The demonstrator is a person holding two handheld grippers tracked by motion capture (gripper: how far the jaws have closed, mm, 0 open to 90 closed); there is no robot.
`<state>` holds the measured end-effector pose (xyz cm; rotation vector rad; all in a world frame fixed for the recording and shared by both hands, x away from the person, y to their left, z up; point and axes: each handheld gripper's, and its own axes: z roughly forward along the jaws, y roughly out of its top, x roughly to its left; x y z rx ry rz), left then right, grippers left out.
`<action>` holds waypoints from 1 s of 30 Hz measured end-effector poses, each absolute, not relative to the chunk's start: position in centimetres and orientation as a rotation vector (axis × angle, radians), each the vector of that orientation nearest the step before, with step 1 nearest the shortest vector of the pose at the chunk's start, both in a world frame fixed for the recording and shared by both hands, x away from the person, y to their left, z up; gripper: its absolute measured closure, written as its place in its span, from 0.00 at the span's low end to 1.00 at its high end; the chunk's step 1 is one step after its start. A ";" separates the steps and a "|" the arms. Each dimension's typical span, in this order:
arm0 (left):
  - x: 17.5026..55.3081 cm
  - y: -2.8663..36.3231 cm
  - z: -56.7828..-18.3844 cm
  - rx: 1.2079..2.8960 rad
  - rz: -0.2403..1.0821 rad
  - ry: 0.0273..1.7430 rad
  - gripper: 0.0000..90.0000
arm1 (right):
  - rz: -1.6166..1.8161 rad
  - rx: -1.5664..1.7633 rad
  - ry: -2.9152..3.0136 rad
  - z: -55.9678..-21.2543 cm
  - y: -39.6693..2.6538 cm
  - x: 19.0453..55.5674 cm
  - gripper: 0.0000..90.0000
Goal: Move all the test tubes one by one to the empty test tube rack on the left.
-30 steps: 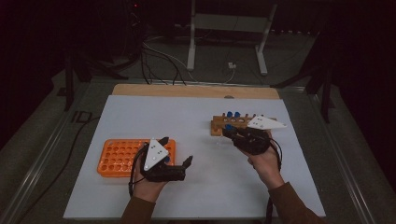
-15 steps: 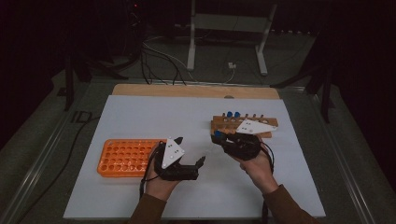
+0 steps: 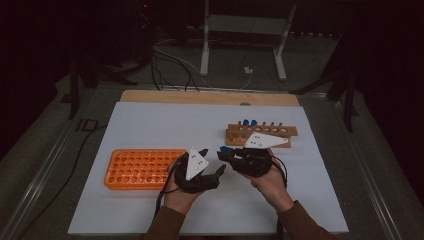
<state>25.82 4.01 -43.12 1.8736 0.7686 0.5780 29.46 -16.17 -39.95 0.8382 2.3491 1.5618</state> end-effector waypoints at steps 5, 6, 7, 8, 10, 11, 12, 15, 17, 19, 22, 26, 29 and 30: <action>25.8 3.9 -43.2 1.882 0.550 0.731 0.63 | 1.567 0.832 2.361 -40.0 -15.9 29.3 0.85; 25.8 3.9 -43.2 1.886 0.552 0.729 0.66 | 1.568 0.827 2.366 -40.0 -15.9 29.3 0.85; 25.8 4.0 -43.2 1.887 0.552 0.728 0.68 | 1.568 0.824 2.368 -40.0 -15.8 29.3 0.85; 25.8 4.0 -43.2 1.884 0.545 0.725 0.70 | 1.569 0.823 2.371 -40.0 -15.8 29.3 0.85; 25.8 4.0 -43.2 1.883 0.540 0.722 0.75 | 1.571 0.822 2.376 -40.1 -15.8 29.2 0.85; 25.8 4.1 -43.1 1.883 0.538 0.721 0.77 | 1.570 0.819 2.378 -40.1 -15.8 29.3 0.85; 25.9 4.1 -43.1 1.881 0.532 0.719 0.78 | 1.570 0.819 2.379 -40.1 -15.8 29.3 0.85; 25.8 4.0 -43.2 1.886 0.527 0.709 0.84 | 1.568 0.818 2.380 -40.1 -15.7 29.3 0.85; 25.8 4.0 -43.2 1.886 0.523 0.710 0.85 | 1.566 0.817 2.381 -40.2 -15.7 29.3 0.85; 25.9 4.0 -43.3 1.886 0.517 0.709 0.85 | 1.569 0.823 2.383 -40.2 -15.8 29.3 0.85; 25.9 4.1 -43.3 1.897 0.520 0.717 0.85 | 1.589 0.828 2.375 -40.2 -16.0 29.4 0.77; 26.1 4.6 -43.4 1.886 0.516 0.744 0.85 | 1.630 0.830 2.356 -39.8 -16.5 29.4 0.60; 26.2 5.1 -43.3 1.869 0.511 0.767 0.85 | 1.642 0.863 2.318 -39.7 -17.0 29.5 0.43; 26.2 5.3 -43.3 1.866 0.511 0.771 0.85 | 1.643 0.877 2.307 -39.6 -17.1 29.5 0.38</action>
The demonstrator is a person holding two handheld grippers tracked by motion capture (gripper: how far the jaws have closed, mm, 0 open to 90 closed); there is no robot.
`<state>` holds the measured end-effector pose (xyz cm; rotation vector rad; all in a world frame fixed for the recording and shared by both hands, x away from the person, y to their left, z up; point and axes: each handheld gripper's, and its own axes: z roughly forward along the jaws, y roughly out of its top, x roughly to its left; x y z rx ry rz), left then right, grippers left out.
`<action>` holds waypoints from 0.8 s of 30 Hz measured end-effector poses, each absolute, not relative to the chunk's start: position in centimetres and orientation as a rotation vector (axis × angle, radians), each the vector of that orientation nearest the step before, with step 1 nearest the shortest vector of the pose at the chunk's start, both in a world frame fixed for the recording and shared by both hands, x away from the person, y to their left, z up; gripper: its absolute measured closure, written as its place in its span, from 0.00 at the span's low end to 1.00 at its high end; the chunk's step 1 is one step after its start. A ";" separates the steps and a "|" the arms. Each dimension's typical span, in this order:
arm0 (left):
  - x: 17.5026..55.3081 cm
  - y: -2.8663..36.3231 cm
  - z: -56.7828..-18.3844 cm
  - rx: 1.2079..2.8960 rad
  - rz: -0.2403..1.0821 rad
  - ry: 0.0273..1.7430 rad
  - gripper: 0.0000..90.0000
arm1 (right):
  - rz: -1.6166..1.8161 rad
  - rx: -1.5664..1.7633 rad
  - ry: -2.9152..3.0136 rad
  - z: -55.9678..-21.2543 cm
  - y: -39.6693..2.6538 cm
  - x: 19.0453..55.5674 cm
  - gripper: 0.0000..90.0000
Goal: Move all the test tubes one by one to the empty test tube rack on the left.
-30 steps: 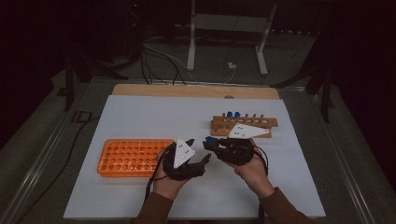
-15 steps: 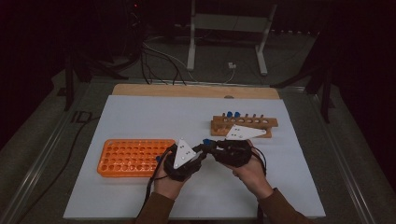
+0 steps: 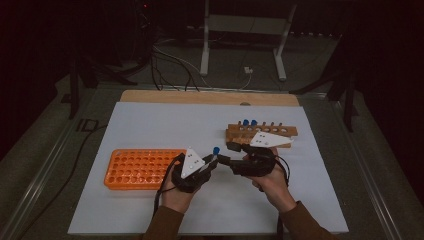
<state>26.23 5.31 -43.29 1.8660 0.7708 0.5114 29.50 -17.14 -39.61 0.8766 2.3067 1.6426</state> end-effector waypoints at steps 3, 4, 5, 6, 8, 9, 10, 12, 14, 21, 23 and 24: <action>26.2 5.8 -43.1 1.854 0.519 0.783 0.85 | 1.613 0.891 2.287 -39.6 -17.5 29.6 0.26; 26.3 5.9 -43.0 1.851 0.519 0.786 0.85 | 1.597 0.893 2.281 -39.7 -17.5 29.6 0.22; 26.3 6.1 -43.0 1.846 0.520 0.791 0.85 | 1.576 0.898 2.270 -39.7 -17.6 29.7 0.19; 26.3 6.2 -42.9 1.842 0.518 0.794 0.85 | 1.561 0.903 2.261 -39.8 -17.7 29.7 0.17; 26.3 6.6 -42.8 1.830 0.517 0.800 0.85 | 1.547 0.910 2.254 -39.9 -17.9 29.8 0.16; 26.3 6.7 -42.7 1.826 0.516 0.802 0.85 | 1.543 0.915 2.253 -40.0 -17.9 29.8 0.14; 26.3 6.9 -42.7 1.819 0.518 0.806 0.85 | 1.536 0.920 2.252 -40.1 -18.0 29.9 0.11; 26.4 7.2 -42.5 1.811 0.518 0.810 0.85 | 1.517 0.930 2.245 -40.3 -18.1 30.0 0.07; 26.4 7.5 -42.4 1.804 0.521 0.814 0.85 | 1.508 0.936 2.246 -40.5 -18.3 30.2 0.04; 26.4 8.8 -41.8 1.779 0.536 0.829 0.85 | 1.484 0.942 2.253 -41.0 -19.0 30.4 0.00; 26.4 9.3 -41.7 1.773 0.544 0.837 0.85 | 1.478 0.945 2.253 -41.1 -19.2 30.3 0.00; 26.4 9.5 -41.7 1.768 0.545 0.843 0.85 | 1.475 0.948 2.249 -41.1 -19.4 30.3 0.00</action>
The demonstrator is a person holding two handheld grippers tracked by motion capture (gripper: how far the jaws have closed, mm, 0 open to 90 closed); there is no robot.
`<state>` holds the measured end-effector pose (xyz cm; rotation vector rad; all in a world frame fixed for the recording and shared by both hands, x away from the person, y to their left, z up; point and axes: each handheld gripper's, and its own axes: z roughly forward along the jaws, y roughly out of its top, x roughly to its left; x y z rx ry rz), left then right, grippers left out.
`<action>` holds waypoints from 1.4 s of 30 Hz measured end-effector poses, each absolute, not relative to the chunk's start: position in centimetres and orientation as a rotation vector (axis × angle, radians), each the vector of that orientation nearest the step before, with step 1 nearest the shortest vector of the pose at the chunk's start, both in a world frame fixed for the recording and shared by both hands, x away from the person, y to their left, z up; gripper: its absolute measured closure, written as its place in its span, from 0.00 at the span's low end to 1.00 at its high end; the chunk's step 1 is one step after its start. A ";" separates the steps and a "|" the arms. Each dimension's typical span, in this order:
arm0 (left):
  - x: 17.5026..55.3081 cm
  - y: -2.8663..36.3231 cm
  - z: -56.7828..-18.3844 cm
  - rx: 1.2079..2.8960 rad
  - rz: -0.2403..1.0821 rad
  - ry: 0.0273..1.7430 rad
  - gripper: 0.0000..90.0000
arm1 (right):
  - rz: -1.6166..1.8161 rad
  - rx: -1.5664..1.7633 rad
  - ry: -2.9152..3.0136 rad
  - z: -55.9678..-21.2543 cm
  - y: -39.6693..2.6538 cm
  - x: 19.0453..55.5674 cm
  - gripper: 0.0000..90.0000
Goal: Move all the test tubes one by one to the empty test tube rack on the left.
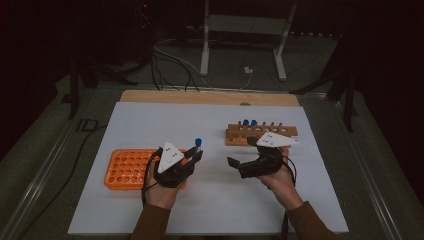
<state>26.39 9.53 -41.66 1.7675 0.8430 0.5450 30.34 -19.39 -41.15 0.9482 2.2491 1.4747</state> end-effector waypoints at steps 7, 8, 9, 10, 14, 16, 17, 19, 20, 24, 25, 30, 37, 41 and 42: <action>26.2 11.6 -41.6 1.749 0.566 0.883 0.85 | 1.471 0.973 2.228 -41.3 -20.5 30.3 0.00; 26.2 11.9 -41.6 1.747 0.569 0.888 0.85 | 1.470 0.972 2.229 -41.3 -20.6 30.4 0.00; 26.2 12.2 -41.7 1.743 0.572 0.896 0.85 | 1.469 0.977 2.228 -41.4 -20.8 30.3 0.00; 26.1 12.5 -41.7 1.739 0.574 0.903 0.85 | 1.466 0.980 2.227 -41.4 -20.9 30.3 0.00; 25.9 13.8 -41.9 1.735 0.590 0.929 0.85 | 1.460 0.996 2.224 -41.7 -21.4 30.4 0.00; 25.8 14.4 -42.1 1.733 0.598 0.946 0.85 | 1.456 1.007 2.220 -41.9 -21.7 30.4 0.00; 25.7 14.7 -42.2 1.734 0.601 0.953 0.85 | 1.455 1.012 2.216 -41.9 -21.8 30.4 0.00; 25.6 15.2 -42.4 1.731 0.606 0.966 0.85 | 1.454 1.018 2.215 -42.1 -22.1 30.4 0.00; 25.5 15.5 -42.5 1.728 0.609 0.971 0.85 | 1.450 1.025 2.214 -42.1 -22.2 30.4 0.00; 25.3 16.2 -42.8 1.730 0.612 0.988 0.85 | 1.446 1.032 2.208 -42.3 -22.5 30.4 0.00; 25.3 16.3 -42.9 1.732 0.613 0.990 0.85 | 1.446 1.033 2.209 -42.3 -22.6 30.4 0.00; 25.0 16.9 -43.6 1.742 0.616 1.009 0.85 | 1.431 1.032 2.197 -42.4 -22.9 30.3 0.00; 24.6 17.4 -44.5 1.753 0.599 1.029 0.85 | 1.430 1.030 2.191 -42.3 -23.1 30.1 0.00; 24.4 17.6 -44.9 1.754 0.584 1.041 0.85 | 1.430 1.025 2.192 -42.3 -23.1 30.0 0.00; 24.4 17.7 -45.0 1.749 0.574 1.044 0.85 | 1.431 1.022 2.192 -42.3 -23.1 30.0 0.00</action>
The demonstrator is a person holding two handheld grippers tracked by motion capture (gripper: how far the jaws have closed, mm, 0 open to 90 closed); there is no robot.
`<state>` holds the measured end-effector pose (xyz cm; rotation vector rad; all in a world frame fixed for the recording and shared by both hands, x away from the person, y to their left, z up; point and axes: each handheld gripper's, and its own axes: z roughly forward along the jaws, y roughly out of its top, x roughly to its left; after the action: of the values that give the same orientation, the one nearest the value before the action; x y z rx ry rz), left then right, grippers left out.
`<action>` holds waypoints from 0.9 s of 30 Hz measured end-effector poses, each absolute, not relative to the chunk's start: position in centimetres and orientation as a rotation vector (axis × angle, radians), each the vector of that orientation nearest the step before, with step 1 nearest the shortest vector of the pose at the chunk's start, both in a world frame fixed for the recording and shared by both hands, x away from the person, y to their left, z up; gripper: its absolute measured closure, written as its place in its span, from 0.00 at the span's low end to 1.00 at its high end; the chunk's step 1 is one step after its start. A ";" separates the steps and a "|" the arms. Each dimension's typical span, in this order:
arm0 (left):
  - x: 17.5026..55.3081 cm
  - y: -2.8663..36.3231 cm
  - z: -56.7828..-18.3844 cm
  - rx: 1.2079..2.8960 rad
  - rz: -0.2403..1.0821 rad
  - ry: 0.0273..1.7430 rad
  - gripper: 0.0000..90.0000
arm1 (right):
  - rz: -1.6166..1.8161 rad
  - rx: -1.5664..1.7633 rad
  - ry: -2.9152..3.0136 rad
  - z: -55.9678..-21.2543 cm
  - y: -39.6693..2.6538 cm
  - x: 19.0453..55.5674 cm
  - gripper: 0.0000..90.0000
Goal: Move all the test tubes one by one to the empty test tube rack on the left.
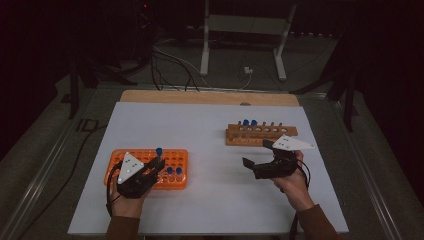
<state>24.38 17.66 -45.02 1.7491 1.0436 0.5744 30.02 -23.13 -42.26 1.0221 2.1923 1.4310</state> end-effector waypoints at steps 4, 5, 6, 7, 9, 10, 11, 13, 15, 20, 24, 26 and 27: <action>24.2 17.6 -45.6 1.769 0.558 1.050 0.85 | 1.432 1.023 2.192 -42.3 -23.2 30.0 0.00; 24.1 17.6 -45.7 1.774 0.558 1.051 0.85 | 1.431 1.023 2.193 -42.3 -23.2 30.0 0.00; 24.1 17.6 -45.8 1.774 0.554 1.054 0.85 | 1.431 1.022 2.193 -42.3 -23.2 30.0 0.00; 24.1 17.7 -45.9 1.776 0.551 1.056 0.85 | 1.432 1.023 2.193 -42.3 -23.2 30.0 0.00; 24.0 17.8 -46.1 1.786 0.550 1.060 0.85 | 1.434 1.022 2.192 -42.3 -23.2 30.0 0.00; 23.9 17.8 -46.2 1.788 0.546 1.065 0.85 | 1.435 1.023 2.192 -42.3 -23.3 30.0 0.00; 23.9 17.9 -46.3 1.798 0.548 1.066 0.85 | 1.434 1.022 2.191 -42.3 -23.3 30.0 0.00; 23.8 17.9 -46.6 1.823 0.542 1.067 0.85 | 1.436 1.021 2.190 -42.2 -23.3 30.0 0.00; 23.8 17.7 -47.0 1.856 0.539 1.072 0.85 | 1.435 1.019 2.191 -42.2 -23.4 29.9 0.00; 23.8 17.2 -47.4 1.923 0.546 1.065 0.86 | 1.437 1.018 2.193 -42.2 -23.4 29.9 0.00; 23.9 17.1 -47.6 1.946 0.539 1.067 0.86 | 1.436 1.018 2.194 -42.2 -23.3 29.9 0.00; 23.9 17.1 -47.6 1.950 0.539 1.068 0.86 | 1.438 1.018 2.195 -42.2 -23.3 30.0 0.00; 23.9 17.0 -47.6 1.955 0.541 1.068 0.86 | 1.438 1.017 2.196 -42.2 -23.3 29.9 0.00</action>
<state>23.89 17.05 -47.62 1.9550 1.0676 0.5408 29.95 -23.33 -42.24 1.0172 2.1964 1.4383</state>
